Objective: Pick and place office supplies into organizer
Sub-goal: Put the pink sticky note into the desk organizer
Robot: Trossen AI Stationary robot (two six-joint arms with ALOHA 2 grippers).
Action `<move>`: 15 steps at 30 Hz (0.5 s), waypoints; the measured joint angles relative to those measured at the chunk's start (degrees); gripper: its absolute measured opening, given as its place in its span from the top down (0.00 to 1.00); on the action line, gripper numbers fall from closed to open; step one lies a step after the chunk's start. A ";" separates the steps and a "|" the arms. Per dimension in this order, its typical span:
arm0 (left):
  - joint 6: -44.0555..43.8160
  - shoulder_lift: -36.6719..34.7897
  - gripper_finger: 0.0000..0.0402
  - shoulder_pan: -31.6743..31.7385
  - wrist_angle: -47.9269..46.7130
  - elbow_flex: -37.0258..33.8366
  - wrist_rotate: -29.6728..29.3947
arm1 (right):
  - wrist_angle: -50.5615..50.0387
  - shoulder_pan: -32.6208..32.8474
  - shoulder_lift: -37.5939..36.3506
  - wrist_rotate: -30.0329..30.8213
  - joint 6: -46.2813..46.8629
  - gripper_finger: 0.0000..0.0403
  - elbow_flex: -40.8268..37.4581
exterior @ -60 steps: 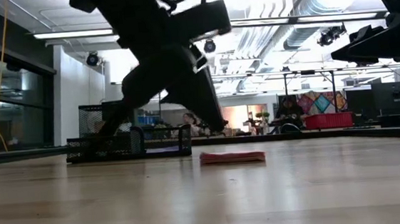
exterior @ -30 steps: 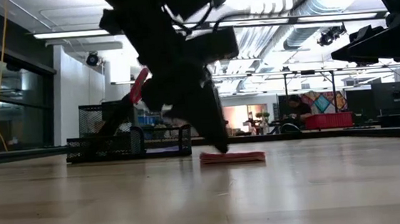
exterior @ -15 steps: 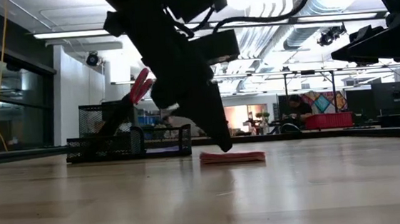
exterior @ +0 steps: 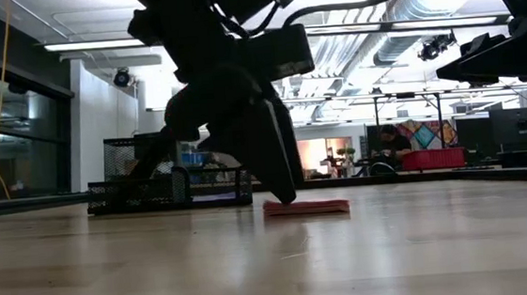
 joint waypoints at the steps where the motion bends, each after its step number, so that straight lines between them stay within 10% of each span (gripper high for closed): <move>1: 1.09 0.00 0.12 0.00 0.00 0.00 -0.01 | 0.00 0.00 0.02 0.00 0.01 0.58 0.00; 15: -3.78 0.00 0.03 0.09 2.04 0.00 12.25 | 0.00 0.01 0.00 0.00 0.00 0.58 0.00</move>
